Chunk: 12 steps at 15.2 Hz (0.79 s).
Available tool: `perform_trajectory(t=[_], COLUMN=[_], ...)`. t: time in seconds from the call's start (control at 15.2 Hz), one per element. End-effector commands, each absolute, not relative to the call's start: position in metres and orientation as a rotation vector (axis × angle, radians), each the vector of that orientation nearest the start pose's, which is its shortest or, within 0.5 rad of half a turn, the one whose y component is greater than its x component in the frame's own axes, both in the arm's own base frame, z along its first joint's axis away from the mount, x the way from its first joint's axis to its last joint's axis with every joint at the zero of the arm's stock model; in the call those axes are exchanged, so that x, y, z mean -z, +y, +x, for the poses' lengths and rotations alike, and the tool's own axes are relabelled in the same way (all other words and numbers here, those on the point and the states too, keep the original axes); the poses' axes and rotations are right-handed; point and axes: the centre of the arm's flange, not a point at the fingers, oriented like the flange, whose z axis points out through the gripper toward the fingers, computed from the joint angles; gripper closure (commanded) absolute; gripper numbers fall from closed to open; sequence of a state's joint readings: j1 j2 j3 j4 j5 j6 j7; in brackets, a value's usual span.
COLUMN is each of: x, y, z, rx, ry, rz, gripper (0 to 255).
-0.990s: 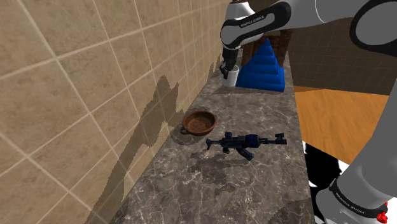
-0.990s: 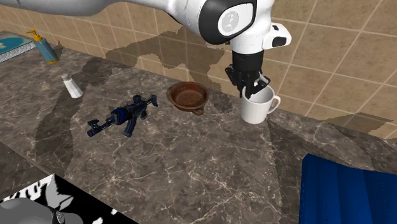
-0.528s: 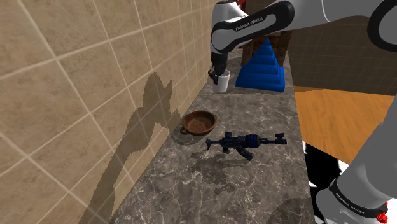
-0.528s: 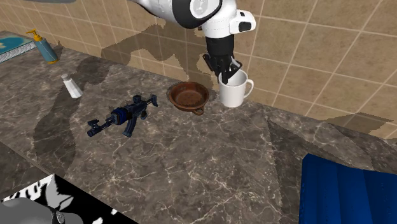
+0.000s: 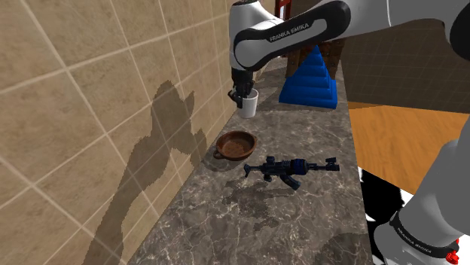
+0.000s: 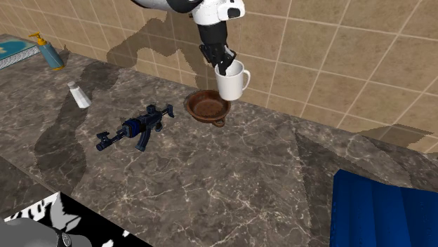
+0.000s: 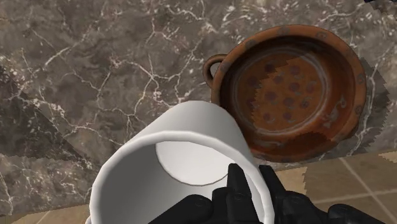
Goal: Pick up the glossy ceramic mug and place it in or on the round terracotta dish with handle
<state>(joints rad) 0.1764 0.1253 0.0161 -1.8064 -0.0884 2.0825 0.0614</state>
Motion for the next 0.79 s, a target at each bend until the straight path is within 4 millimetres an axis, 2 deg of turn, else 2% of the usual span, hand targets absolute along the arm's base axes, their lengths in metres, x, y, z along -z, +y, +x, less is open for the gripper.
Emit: perform_trajectory(t=[0.0,0.26,0.33,0.73], x=[-0.487,-0.491,-0.491,-0.459], y=[0.136,0.188,0.191,0.191], z=[0.598,0.59,0.59,0.59], rx=[0.255,0.255,0.255,0.255], ry=[-0.265,-0.265,-0.265,-0.265], rz=[-3.179,-3.179,-3.179,-3.179], gripper=[255,255,255,255])
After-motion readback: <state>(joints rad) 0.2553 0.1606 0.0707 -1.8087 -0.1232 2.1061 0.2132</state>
